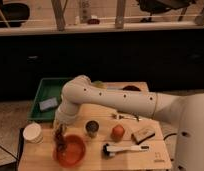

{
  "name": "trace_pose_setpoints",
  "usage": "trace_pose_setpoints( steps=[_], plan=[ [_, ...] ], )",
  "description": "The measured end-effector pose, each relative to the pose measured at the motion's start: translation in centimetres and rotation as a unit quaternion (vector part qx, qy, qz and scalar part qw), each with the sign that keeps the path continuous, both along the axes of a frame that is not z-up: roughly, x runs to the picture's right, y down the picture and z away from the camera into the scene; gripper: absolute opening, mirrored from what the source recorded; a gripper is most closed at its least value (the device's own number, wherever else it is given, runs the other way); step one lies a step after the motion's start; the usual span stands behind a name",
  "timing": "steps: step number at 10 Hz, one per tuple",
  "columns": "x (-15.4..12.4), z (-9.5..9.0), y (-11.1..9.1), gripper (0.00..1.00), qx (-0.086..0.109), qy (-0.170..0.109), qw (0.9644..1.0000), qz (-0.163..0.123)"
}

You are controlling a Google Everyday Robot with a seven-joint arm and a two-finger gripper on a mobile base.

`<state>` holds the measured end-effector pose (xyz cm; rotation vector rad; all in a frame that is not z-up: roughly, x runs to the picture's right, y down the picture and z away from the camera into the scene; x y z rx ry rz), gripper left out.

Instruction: Place grapes in red bowl

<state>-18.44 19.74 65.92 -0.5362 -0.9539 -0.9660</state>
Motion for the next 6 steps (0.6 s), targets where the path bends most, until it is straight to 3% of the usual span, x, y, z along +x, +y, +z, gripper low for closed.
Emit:
trace_pose_setpoints(
  steps=[6],
  plan=[
    [1.4, -0.3, 1.8, 0.00, -0.026, -0.001, 0.9997, -0.001]
  ],
)
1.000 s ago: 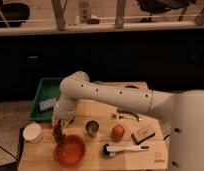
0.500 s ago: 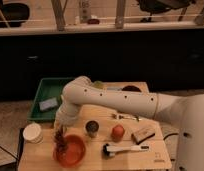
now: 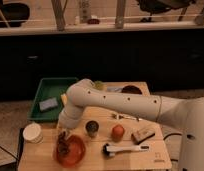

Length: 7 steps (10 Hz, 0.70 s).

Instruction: Place grapes in red bowl

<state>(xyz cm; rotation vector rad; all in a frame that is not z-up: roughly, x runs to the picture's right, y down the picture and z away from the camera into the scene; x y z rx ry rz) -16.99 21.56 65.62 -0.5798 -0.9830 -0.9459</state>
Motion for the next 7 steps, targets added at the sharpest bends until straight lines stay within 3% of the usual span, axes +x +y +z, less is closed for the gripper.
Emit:
trace_pose_setpoints(
  steps=[5, 7],
  plan=[
    [1.2, 0.2, 1.4, 0.04, -0.012, 0.003, 0.9999, 0.007],
    [1.9, 0.6, 1.7, 0.24, -0.017, 0.009, 0.9996, 0.022]
  ],
)
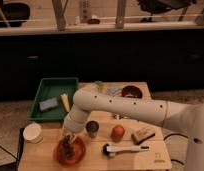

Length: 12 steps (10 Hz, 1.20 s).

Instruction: Place grapes in red bowl

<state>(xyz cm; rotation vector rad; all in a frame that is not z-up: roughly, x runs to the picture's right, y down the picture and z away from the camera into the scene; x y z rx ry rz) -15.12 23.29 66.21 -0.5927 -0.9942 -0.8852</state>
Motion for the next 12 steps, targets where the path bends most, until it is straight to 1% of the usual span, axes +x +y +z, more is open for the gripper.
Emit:
trace_pose_setpoints(
  steps=[2, 4, 5, 6, 12],
  plan=[
    [0.15, 0.06, 0.28, 0.42, -0.002, 0.000, 1.0000, 0.005],
    [0.44, 0.07, 0.44, 0.65, -0.003, 0.001, 1.0000, 0.007],
    [0.46, 0.03, 0.47, 0.74, -0.004, 0.001, 1.0000, 0.007],
    [0.46, -0.02, 0.52, 0.79, -0.004, 0.000, 1.0000, 0.005],
    [0.59, -0.32, 0.41, 0.80, -0.006, -0.001, 1.0000, -0.003]
  ],
)
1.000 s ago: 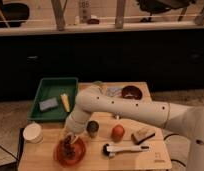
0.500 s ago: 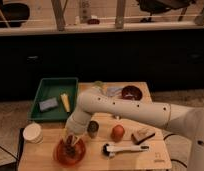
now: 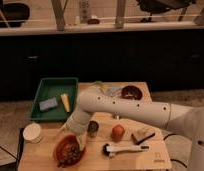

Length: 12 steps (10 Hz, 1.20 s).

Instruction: Place grapes in red bowl

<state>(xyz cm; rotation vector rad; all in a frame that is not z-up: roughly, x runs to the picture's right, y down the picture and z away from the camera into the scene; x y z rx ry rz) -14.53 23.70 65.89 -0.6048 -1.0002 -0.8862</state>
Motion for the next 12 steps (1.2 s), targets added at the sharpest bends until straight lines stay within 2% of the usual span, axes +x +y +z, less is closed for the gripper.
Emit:
trace_pose_setpoints(
  steps=[12],
  plan=[
    [0.6, 0.5, -1.4, 0.80, -0.009, -0.020, 0.9997, -0.012]
  ],
)
